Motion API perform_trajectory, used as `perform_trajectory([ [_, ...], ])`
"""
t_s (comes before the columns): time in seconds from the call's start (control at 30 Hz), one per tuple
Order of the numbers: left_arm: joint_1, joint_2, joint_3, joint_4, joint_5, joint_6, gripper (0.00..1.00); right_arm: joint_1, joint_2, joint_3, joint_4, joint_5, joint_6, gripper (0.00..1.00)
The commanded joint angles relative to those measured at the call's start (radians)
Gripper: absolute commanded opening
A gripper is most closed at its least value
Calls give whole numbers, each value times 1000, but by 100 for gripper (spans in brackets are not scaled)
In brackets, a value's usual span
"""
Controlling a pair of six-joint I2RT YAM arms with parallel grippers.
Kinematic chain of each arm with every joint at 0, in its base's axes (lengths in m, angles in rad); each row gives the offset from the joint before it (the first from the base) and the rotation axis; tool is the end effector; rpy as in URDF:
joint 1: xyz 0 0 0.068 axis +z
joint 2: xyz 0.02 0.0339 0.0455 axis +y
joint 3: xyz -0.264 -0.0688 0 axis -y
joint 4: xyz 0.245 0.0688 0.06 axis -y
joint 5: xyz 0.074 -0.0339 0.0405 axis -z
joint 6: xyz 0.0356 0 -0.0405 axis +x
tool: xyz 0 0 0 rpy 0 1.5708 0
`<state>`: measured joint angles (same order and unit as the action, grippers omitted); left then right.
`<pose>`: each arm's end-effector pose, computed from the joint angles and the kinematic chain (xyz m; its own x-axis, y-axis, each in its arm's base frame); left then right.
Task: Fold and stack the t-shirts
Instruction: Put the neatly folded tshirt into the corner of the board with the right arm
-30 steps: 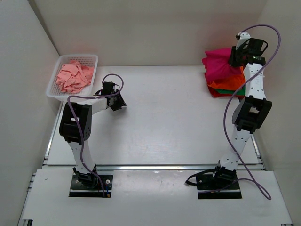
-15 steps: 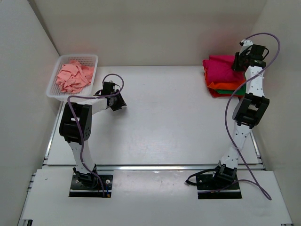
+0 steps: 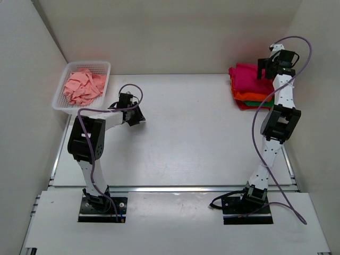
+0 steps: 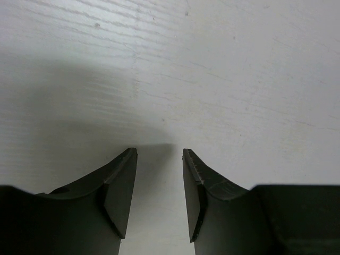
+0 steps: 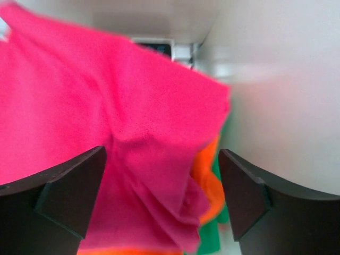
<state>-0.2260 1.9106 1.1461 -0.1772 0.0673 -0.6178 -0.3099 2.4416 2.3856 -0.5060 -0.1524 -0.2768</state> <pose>0.3803 -0.0899 0.1476 -0.7942 -0.4104 -0.4481 -0.2428 0.8903 -0.3852 0.5372 -0.1663 0.2716 -0.5371 -0.1116 -0.8361 0.0336 0.9876 -0.1534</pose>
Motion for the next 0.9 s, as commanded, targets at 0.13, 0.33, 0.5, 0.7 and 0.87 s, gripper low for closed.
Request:
perform_trajectory([
  [0.13,-35,-51,-62,-85,23,0,51,31,-288,-100,127,93,-10,87],
  [0.33,-33,-71,-86,-64,55,-11,52,49,-314,-246,172,30,31,0],
  [0.5,-38,-88,-101,-65,69,-13,52,31,-239,-269,215,-68,93,0],
  [0.7,-47,-110,-154,-44,88,-31,52,31,-5,-102,207,-40,102,2],
  [0.87,-53,-113,-161,-57,94,-30,52,35,34,-32,187,14,96,7],
])
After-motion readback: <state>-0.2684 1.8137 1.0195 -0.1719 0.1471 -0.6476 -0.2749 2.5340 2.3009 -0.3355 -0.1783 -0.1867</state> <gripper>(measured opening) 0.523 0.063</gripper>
